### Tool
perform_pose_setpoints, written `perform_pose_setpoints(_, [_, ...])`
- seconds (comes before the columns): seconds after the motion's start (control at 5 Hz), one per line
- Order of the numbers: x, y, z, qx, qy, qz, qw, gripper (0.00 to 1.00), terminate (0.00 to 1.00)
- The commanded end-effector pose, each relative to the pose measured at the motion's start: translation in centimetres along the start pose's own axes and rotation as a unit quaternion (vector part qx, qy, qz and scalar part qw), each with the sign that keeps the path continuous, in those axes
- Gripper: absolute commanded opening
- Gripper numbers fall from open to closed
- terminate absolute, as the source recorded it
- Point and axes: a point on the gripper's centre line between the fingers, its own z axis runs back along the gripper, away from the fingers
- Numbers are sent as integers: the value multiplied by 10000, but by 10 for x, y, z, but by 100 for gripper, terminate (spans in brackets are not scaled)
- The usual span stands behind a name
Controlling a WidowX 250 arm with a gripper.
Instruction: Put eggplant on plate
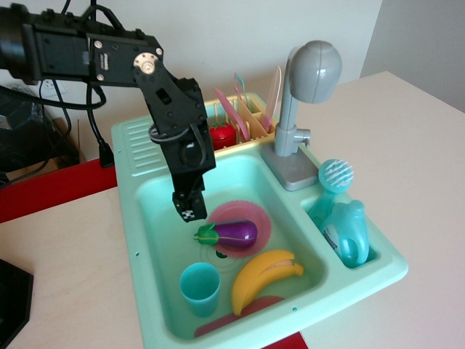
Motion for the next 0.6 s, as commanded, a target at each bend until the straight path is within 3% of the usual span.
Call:
perform_pose_setpoints(0.0, [-24,15,52,170,-441,152,9988,100,0])
perform_pose_setpoints(0.2, [-49,40,56,517,-230,346,9978,100,0])
perform_pose_setpoints(0.4, [-70,69,52,624,-52,661,9958,100,100])
